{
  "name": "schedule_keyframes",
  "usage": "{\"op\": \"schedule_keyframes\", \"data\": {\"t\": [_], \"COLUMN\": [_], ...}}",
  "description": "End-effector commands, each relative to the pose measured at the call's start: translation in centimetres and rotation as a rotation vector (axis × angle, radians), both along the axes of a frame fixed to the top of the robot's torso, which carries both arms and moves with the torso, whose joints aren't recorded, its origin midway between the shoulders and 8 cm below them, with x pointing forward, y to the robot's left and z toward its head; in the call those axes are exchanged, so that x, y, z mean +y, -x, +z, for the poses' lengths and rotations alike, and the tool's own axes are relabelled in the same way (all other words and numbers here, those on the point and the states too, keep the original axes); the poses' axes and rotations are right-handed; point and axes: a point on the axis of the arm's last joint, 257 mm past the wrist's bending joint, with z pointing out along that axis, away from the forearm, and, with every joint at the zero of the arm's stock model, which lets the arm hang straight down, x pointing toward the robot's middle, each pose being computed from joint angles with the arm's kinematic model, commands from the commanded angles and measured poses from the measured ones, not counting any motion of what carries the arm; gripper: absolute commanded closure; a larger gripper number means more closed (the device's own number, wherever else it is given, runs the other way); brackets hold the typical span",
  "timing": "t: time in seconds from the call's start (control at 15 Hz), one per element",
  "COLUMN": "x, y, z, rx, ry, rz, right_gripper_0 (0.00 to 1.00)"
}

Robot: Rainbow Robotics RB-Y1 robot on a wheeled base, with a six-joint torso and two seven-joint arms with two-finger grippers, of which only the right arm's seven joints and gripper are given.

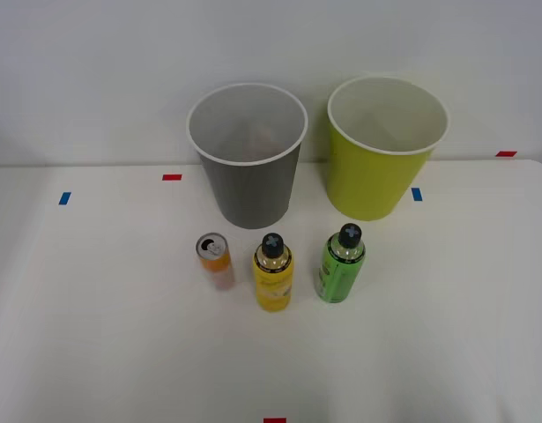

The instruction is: Put cans in the gray bin, plastic bottles in the light green bin

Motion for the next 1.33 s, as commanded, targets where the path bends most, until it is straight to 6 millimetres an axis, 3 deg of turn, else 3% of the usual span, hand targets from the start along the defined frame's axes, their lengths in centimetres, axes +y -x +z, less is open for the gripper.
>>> {"op": "schedule_keyframes", "data": {"t": [0.07, 1.33], "x": [0.00, 0.00], "y": [0.00, 0.00], "z": [0.00, 0.00], "rx": [0.000, 0.000], "ry": [0.000, 0.000], "rz": [0.000, 0.000], "right_gripper_0": [0.00, 0.00]}}
